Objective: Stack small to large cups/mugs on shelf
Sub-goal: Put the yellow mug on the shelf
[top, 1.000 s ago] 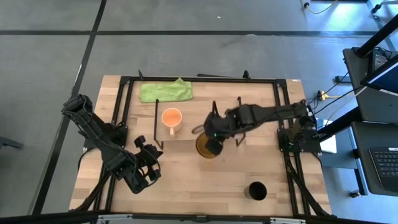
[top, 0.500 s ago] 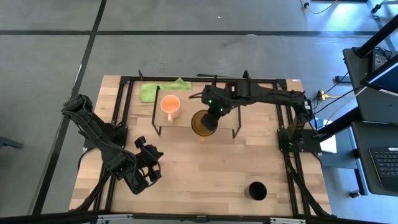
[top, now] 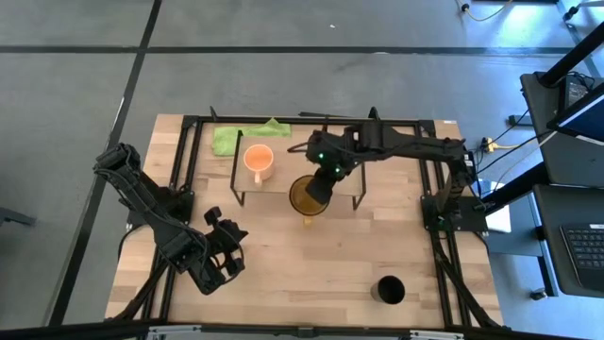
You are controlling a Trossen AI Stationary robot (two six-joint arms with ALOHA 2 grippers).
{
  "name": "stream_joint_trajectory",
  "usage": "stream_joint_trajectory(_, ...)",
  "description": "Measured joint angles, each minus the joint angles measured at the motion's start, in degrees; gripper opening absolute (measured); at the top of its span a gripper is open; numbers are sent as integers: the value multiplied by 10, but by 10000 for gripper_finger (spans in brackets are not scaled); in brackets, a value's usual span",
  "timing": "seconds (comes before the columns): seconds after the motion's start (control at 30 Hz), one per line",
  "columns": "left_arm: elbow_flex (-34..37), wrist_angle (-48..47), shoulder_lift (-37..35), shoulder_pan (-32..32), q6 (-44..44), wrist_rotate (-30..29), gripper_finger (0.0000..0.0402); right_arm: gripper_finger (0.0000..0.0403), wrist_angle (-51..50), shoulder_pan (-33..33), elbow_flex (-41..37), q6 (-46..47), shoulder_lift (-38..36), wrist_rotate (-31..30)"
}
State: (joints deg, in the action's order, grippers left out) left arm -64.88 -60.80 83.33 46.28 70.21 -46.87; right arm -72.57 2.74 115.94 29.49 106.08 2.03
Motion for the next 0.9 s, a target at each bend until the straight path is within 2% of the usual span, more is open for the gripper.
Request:
stream_joint_trajectory(0.3,0,15,0,0,0,0,0,18,-22,61,64,-6,-2,19)
stream_joint_trajectory(0.57,0,16,0,0,1,0,0,18,-51,132,75,-3,3,94)
stream_joint_trajectory(0.77,0,18,0,0,2,1,0,18,-51,154,75,-44,29,160)
stream_joint_trajectory(0.9,0,19,0,0,2,1,0,18,-52,156,75,-99,48,172)
